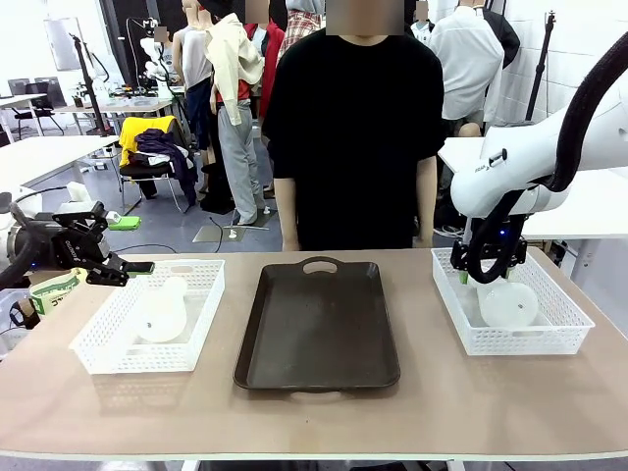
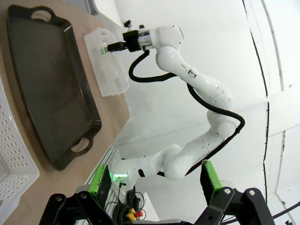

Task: Prepare the laboratory tools.
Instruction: Pick up the Big flask that the person points to.

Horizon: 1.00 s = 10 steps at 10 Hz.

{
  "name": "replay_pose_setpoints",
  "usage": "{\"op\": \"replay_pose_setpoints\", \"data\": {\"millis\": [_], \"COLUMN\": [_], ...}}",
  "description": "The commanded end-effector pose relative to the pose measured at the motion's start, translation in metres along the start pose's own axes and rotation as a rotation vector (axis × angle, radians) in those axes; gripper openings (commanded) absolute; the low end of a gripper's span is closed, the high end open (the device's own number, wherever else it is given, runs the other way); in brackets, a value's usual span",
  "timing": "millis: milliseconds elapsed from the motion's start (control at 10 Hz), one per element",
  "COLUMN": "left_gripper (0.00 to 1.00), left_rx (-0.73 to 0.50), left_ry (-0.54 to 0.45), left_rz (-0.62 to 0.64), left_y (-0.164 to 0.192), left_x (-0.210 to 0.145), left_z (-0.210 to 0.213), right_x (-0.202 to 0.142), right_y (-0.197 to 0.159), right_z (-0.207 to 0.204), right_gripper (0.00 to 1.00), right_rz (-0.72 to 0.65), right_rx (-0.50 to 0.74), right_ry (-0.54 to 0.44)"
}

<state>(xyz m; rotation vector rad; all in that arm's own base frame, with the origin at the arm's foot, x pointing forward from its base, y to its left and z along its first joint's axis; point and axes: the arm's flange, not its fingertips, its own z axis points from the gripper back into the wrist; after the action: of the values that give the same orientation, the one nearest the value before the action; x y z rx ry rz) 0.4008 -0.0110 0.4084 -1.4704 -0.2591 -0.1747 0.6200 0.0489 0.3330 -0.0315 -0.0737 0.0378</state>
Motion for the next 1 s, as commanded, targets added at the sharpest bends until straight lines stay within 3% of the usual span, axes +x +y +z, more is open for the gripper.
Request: {"op": "replay_pose_setpoints", "data": {"millis": [0, 400, 900], "left_gripper": [1.00, 1.00, 1.00], "left_rx": [-0.007, -0.007, -0.007], "left_ry": [-0.002, -0.002, -0.002], "left_rz": [-0.002, -0.002, -0.002], "left_y": [-0.002, -0.002, -0.002], "left_x": [-0.001, -0.001, -0.001], "left_z": [0.001, 0.001, 0.001], "right_x": [0.007, 0.011, 0.006], "right_y": [0.002, -0.007, -0.009], "right_z": [0.000, -0.010, -0.005], "right_gripper": [0.72, 0.01, 0.00], "right_rz": [-0.036, -0.063, -0.064], "right_rx": [-0.043, -0.047, -0.027], "right_ry": [0.008, 0.042, 0.030]}}
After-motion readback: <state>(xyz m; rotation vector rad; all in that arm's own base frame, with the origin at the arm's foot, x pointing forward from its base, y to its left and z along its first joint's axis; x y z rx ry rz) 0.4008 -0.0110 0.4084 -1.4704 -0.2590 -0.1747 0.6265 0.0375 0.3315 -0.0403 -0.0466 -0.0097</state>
